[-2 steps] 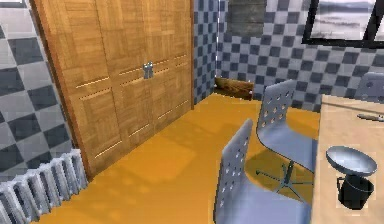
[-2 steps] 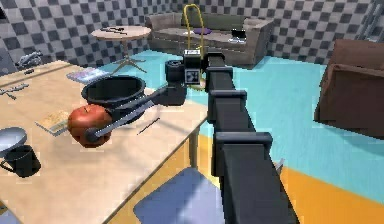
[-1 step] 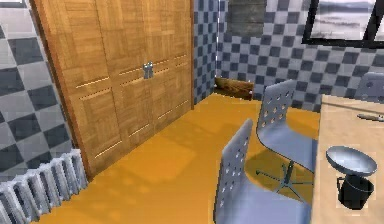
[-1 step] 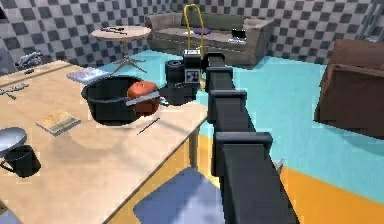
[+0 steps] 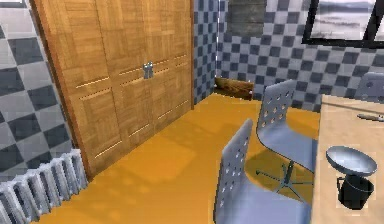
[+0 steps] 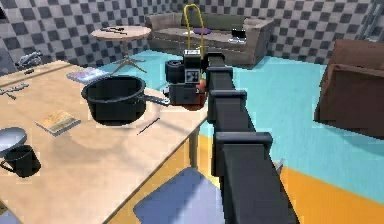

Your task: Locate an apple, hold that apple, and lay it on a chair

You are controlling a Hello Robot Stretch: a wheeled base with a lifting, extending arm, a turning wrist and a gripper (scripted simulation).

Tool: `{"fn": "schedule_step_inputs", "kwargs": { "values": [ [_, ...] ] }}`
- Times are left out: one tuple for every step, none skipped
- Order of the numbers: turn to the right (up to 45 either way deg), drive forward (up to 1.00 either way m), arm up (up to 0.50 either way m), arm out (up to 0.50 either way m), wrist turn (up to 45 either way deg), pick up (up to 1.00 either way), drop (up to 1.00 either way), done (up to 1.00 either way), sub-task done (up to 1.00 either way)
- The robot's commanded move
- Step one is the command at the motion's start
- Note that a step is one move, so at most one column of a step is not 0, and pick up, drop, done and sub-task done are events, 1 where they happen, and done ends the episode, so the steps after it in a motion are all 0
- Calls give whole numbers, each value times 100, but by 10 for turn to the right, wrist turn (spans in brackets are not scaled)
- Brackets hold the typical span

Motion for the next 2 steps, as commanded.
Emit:
{"fn": "schedule_step_inputs", "kwargs": {
  "values": [
    [0, 0, -30, 0, 0, 0, 0, 0, 0],
    [0, 0, -32, 0, 0, 0, 0, 0, 0]
  ]
}}
